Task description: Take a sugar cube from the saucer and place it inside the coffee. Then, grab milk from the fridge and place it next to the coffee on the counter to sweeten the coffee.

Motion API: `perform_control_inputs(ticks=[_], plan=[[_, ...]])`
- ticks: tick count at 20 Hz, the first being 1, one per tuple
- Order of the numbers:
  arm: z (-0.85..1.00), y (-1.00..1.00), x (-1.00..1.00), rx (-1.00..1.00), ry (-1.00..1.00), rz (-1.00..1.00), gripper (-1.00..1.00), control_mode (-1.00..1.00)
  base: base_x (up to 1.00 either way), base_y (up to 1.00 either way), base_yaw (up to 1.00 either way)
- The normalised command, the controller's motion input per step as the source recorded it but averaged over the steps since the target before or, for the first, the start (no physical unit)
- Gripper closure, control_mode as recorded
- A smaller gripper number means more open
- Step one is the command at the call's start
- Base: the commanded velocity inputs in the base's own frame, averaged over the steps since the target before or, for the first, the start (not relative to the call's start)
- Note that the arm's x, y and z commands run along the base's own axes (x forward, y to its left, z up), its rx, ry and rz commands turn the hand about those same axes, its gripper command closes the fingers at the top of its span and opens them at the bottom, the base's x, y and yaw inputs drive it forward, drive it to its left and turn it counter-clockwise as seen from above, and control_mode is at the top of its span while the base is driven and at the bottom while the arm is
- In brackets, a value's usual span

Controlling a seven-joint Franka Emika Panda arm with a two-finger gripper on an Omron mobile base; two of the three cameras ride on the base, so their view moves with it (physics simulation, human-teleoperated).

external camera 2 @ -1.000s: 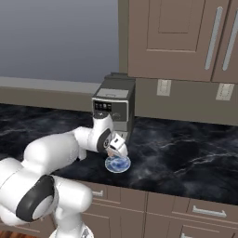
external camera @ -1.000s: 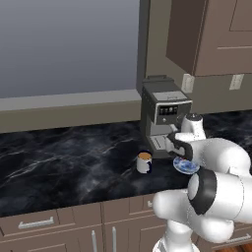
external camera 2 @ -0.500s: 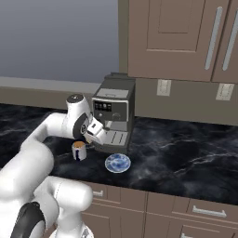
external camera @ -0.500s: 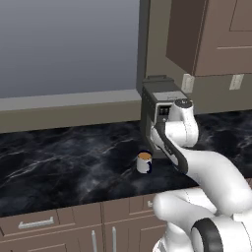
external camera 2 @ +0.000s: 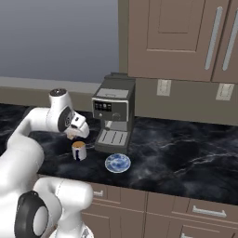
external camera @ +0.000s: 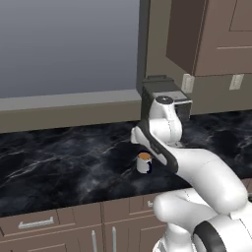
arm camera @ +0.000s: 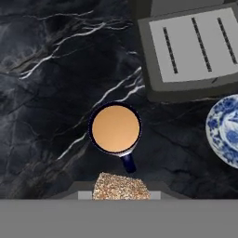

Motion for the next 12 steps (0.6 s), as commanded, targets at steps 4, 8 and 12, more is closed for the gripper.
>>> perform_control_inputs(ticks=[4,8,12], plan=[[-0.25,0.09,0.02,0.0,0.0,0.12,1.0,-1.0,0.0,0.0,0.0],[-0.41,0.0,0.14,0.0,0.12,0.04,1.0,-1.0,0.0,0.0,0.0],[-0.33,0.0,0.06,-0.03,0.04,0.02,1.0,-1.0,0.0,0.0,0.0]])
